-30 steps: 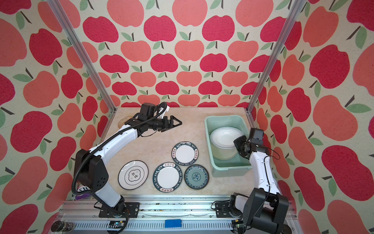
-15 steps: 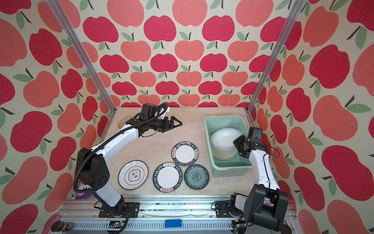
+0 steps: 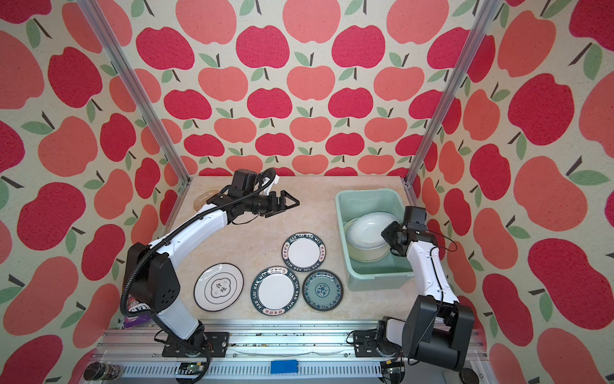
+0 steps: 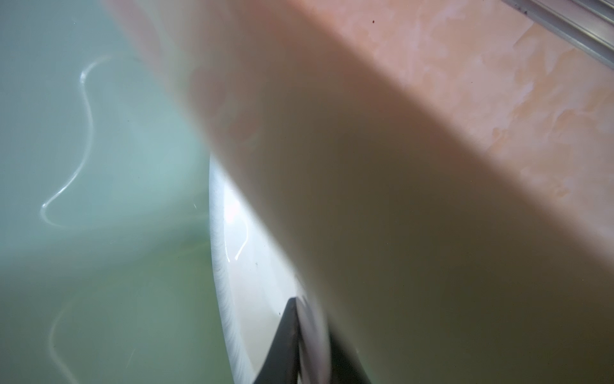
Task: Place the plates into the plastic bin on the countertop
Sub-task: Place the plate in the plastic bin.
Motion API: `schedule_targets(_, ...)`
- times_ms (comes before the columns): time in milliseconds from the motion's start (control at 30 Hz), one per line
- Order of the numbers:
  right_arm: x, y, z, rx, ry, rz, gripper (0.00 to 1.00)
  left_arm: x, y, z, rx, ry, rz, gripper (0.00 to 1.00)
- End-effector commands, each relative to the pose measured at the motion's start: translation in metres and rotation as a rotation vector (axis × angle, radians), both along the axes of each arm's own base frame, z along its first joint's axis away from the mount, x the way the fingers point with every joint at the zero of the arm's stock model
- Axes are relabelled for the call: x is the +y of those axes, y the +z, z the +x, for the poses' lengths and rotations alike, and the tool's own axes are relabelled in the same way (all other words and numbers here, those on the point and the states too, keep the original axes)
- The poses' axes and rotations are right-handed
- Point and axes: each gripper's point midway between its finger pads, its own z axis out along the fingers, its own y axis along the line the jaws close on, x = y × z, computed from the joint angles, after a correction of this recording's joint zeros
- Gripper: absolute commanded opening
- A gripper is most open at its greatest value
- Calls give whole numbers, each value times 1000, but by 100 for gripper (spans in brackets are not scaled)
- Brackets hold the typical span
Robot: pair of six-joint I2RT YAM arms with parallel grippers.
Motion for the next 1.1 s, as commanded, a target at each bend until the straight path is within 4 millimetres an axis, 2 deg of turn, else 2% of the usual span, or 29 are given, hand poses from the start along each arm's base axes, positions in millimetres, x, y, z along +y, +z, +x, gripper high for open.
schedule_targets(0,7,-8,1,41,5,29,0,-4,4,0,-15,-27,2,99)
schedule_targets(400,10,-21,7,67,5,47,0,-4,4,0,-16,-28,4,99)
schedule_targets(567,11,-29,4,97,10,48,0,-4,5,0,-17,-27,4,99)
schedule_targets(633,11,-32,2,109,12,45,6,-4,5,0,-18,-26,4,99)
schedule_targets(933,10,-42,-7,152,12,36,8,-4,6,-1,-20,-26,-7,99)
schedule_targets(1067,9,-46,-11,172,10,34,14,-3,6,-2,-19,-29,0,99)
